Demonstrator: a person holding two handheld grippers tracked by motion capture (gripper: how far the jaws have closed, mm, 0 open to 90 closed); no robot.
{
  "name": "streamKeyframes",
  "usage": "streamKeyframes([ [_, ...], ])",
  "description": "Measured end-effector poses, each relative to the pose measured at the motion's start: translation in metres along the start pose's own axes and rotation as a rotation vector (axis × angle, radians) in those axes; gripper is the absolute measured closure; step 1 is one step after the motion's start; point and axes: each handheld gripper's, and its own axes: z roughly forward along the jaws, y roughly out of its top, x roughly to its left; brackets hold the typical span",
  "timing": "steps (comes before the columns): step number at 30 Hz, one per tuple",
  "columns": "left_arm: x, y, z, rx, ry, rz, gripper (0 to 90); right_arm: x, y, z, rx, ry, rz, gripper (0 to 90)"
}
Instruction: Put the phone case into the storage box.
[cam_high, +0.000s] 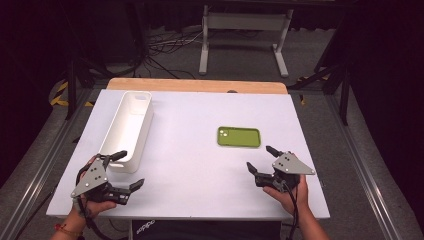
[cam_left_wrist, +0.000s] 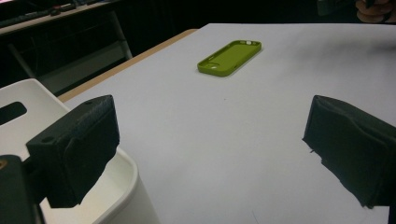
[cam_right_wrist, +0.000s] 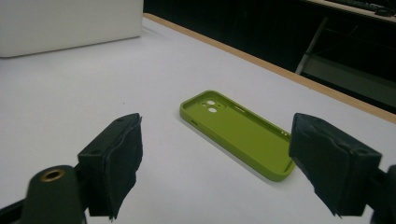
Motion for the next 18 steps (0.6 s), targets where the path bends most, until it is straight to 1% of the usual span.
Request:
streamKeyframes([
  [2, -0.001, 0.000, 0.000, 0.000, 0.002, 0.006, 4.5, -0.001, 0.000, 0.003, 0.004, -0.001, -0.005, 17.6],
  [4, -0.002, 0.000, -0.001, -0.004, 0.006, 0.002, 4.6, -0.001, 0.001, 0.003, 0.008, 0.005, -0.010, 17.4],
  [8, -0.001, -0.002, -0.002, 0.002, -0.003, -0.006, 4.7, -0.002, 0.003, 0.004, 0.003, -0.002, -0.008, 17.7],
  [11, -0.001, -0.002, -0.003, -0.001, -0.002, -0.008, 4.9, -0.004, 0.005, 0.006, 0.013, -0.012, -0.019, 20.4],
  [13, -0.001, -0.003, -0.003, 0.005, -0.004, 0.002, 4.9, -0.006, 0.007, 0.006, 0.014, -0.017, -0.021, 24.4],
  [14, -0.001, -0.004, -0.002, 0.000, -0.005, -0.006, 4.9, -0.007, 0.008, 0.006, 0.010, -0.027, -0.018, 27.3],
  [15, -0.001, -0.004, -0.002, 0.003, -0.009, -0.010, 5.0, -0.008, 0.010, 0.006, 0.011, -0.041, -0.015, 32.6],
  [16, -0.001, -0.004, -0.002, 0.009, -0.009, -0.006, 5.0, -0.010, 0.012, 0.006, 0.011, -0.043, -0.014, 37.9],
  [17, -0.001, -0.004, -0.002, 0.008, -0.010, -0.006, 5.0, -0.011, 0.014, 0.006, 0.014, -0.046, -0.013, 42.8],
  [18, -0.002, -0.004, -0.001, -0.002, -0.009, -0.009, 5.1, -0.013, 0.015, 0.006, 0.018, -0.053, 0.001, 50.4],
])
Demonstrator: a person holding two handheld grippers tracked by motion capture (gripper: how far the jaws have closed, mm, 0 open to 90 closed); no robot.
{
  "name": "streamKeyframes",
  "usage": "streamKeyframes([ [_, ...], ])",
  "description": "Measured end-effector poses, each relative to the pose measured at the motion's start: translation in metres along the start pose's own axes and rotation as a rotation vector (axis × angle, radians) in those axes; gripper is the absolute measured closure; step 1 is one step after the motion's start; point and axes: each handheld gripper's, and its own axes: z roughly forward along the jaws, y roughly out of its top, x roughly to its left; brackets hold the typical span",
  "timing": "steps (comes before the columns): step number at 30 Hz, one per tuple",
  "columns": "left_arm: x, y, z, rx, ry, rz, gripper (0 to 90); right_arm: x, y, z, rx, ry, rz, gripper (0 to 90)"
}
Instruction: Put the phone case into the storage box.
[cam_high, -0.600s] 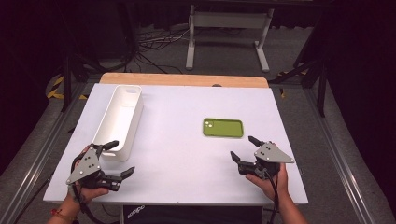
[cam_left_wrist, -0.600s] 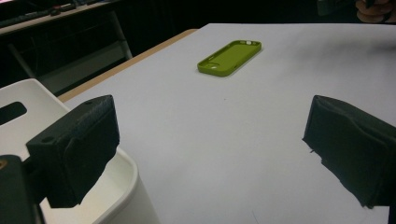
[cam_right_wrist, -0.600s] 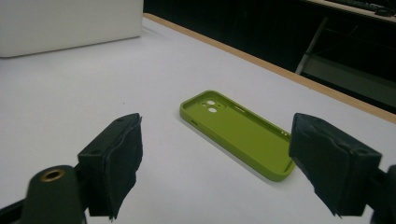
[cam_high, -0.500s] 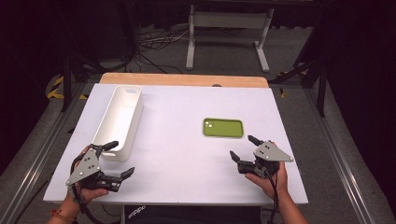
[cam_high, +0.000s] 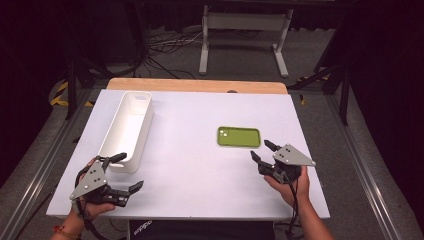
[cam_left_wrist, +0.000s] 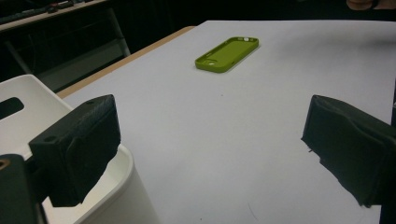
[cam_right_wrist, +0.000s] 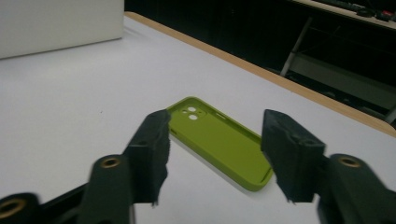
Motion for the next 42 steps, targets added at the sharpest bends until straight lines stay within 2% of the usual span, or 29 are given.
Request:
streamKeyframes([
  [1, 0.000, 0.001, -0.001, 0.008, -0.004, 0.013, 5.1, -0.002, 0.002, 0.001, 0.004, 0.003, 0.006, 57.7],
  [4, -0.001, 0.001, 0.000, 0.007, -0.006, 0.018, 5.3, -0.009, 0.010, 0.005, 0.033, 0.005, 0.041, 77.7],
  [7, -0.001, 0.001, 0.000, 0.002, -0.014, 0.015, 5.2, -0.014, 0.018, 0.011, 0.076, 0.000, 0.044, 89.7],
  [9, -0.001, 0.001, -0.001, -0.012, -0.024, 0.007, 4.9, -0.018, 0.024, 0.018, 0.107, -0.027, -0.010, 90.0],
  [11, -0.001, 0.001, -0.001, -0.014, -0.021, 0.011, 4.6, -0.025, 0.032, 0.028, 0.138, -0.019, -0.012, 90.0],
  [13, -0.001, 0.001, -0.001, -0.011, -0.020, 0.010, 4.7, -0.033, 0.039, 0.041, 0.153, -0.032, -0.030, 90.0],
  [14, -0.001, 0.001, -0.001, -0.012, -0.020, 0.005, 4.6, -0.037, 0.041, 0.046, 0.155, -0.024, -0.014, 90.0],
  [16, 0.000, 0.001, 0.000, -0.012, -0.014, 0.003, 4.5, -0.043, 0.044, 0.058, 0.166, -0.026, -0.015, 90.0],
  [17, 0.001, 0.000, 0.000, -0.010, -0.016, -0.002, 4.2, -0.048, 0.045, 0.065, 0.166, -0.015, 0.001, 90.0],
  [18, 0.001, 0.000, 0.000, -0.010, -0.012, -0.002, 4.1, -0.055, 0.044, 0.073, 0.156, 0.014, 0.047, 90.0],
  [19, 0.001, 0.000, 0.000, -0.015, -0.013, -0.005, 4.1, -0.059, 0.043, 0.079, 0.168, 0.014, 0.057, 90.0],
  [21, 0.001, 0.000, -0.001, -0.024, -0.013, -0.011, 4.1, -0.064, 0.041, 0.090, 0.196, 0.000, 0.051, 90.0],
  [22, 0.001, 0.000, -0.001, -0.021, -0.012, -0.003, 4.1, -0.069, 0.039, 0.097, 0.202, 0.001, 0.079, 90.0],
  [24, 0.001, 0.000, -0.002, -0.026, -0.014, -0.008, 4.1, -0.073, 0.038, 0.106, 0.227, -0.017, 0.080, 90.0],
  [28, 0.002, 0.000, -0.002, -0.022, -0.009, -0.005, 4.1, -0.077, 0.031, 0.127, 0.285, -0.043, 0.083, 90.0],
  [35, 0.003, -0.001, -0.001, -0.018, 0.023, -0.013, 4.4, -0.082, 0.016, 0.147, 0.359, -0.074, 0.093, 90.0],
  [38, 0.004, -0.003, 0.000, -0.013, 0.033, -0.027, 4.6, -0.086, 0.008, 0.152, 0.364, -0.088, 0.123, 90.0],
  [42, 0.005, -0.005, 0.001, -0.012, 0.036, -0.036, 4.3, -0.089, 0.002, 0.158, 0.381, -0.088, 0.136, 90.0],
])
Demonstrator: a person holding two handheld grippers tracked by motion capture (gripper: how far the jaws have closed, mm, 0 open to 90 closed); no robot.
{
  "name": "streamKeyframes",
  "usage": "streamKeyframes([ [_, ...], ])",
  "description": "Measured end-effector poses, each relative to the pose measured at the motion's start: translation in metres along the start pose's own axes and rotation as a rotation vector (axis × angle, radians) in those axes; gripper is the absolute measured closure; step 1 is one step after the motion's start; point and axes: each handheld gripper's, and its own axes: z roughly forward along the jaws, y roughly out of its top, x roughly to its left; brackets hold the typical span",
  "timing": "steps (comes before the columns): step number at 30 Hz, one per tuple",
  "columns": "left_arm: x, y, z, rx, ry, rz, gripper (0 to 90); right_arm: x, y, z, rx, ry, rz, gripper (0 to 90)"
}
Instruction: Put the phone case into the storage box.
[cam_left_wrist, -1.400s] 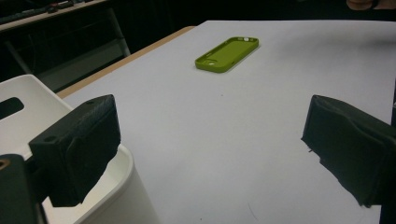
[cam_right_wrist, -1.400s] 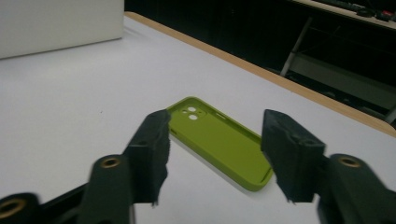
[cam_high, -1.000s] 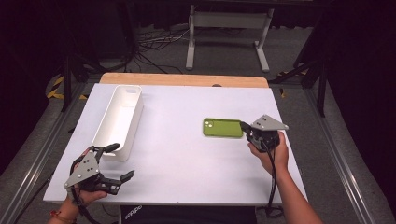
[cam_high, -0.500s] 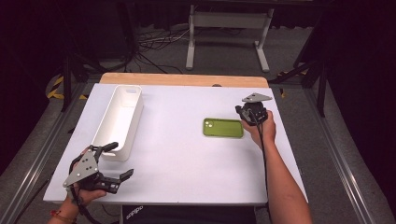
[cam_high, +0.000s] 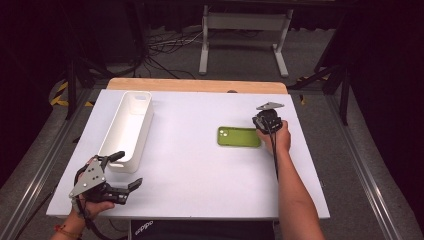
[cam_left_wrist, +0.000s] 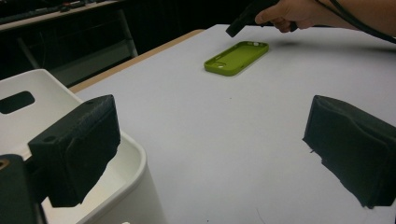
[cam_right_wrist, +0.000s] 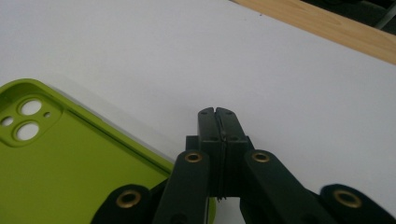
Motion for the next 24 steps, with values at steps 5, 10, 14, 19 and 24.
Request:
streamKeyframes([
  [5, 0.000, 0.000, 0.001, 0.005, -0.011, -0.003, 3.8, -0.001, -0.003, 0.005, 0.020, 0.003, 0.003, 90.0],
  [10, -0.002, 0.000, 0.002, 0.009, -0.014, 0.006, 4.1, 0.001, -0.005, 0.013, 0.046, 0.010, -0.003, 90.0],
  [14, -0.002, 0.000, 0.001, 0.005, -0.011, 0.007, 4.4, 0.002, -0.007, 0.016, 0.069, 0.015, -0.013, 90.0],
  [19, -0.003, 0.000, 0.001, 0.013, -0.021, 0.005, 4.4, 0.002, -0.007, 0.013, 0.108, 0.025, -0.010, 90.0],
  [24, -0.004, 0.000, 0.001, 0.011, -0.019, 0.011, 4.6, 0.006, -0.006, 0.007, 0.138, 0.048, -0.029, 90.0],
])
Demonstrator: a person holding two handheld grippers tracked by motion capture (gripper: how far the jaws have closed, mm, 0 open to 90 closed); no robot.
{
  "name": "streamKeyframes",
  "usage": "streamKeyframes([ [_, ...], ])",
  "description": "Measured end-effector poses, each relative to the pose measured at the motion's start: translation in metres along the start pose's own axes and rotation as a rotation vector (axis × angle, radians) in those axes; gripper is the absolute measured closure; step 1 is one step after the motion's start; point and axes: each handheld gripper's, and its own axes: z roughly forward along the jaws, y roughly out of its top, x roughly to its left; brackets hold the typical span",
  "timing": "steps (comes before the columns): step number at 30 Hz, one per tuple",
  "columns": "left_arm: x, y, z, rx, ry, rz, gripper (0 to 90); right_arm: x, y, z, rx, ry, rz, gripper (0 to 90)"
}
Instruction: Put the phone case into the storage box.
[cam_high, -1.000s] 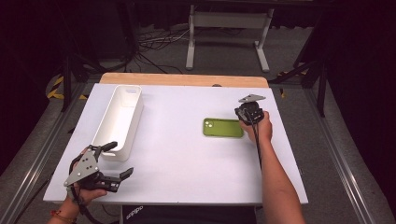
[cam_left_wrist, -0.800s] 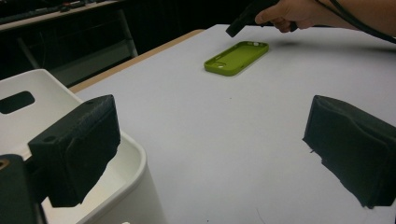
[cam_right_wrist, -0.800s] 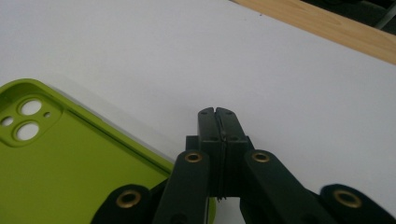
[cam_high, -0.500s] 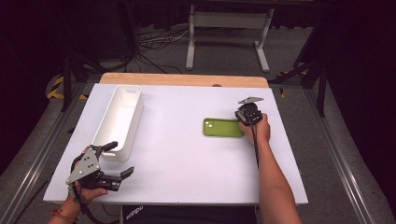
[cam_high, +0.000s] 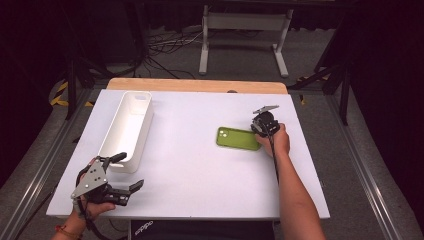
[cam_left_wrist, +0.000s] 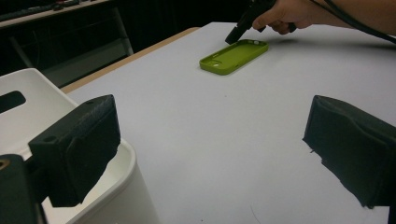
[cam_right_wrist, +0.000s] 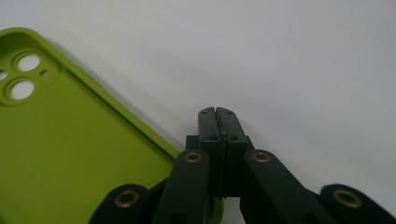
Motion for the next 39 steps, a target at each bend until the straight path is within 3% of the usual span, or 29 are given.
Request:
streamKeyframes([
  [15, -0.001, 0.000, 0.000, 0.010, -0.008, 0.001, 4.8, 0.031, -0.029, -0.029, 0.006, 0.093, -0.083, 90.0],
  [23, -0.002, 0.001, 0.001, 0.015, -0.013, 0.002, 4.8, 0.057, -0.047, -0.048, 0.006, 0.178, -0.151, 90.0],
  [28, -0.002, 0.001, 0.001, 0.011, -0.012, 0.002, 4.9, 0.069, -0.051, -0.056, 0.021, 0.246, -0.187, 90.0],
  [39, -0.002, 0.001, 0.001, 0.022, -0.014, 0.001, 4.9, 0.101, -0.049, -0.060, 0.046, 0.318, -0.258, 89.7],
])
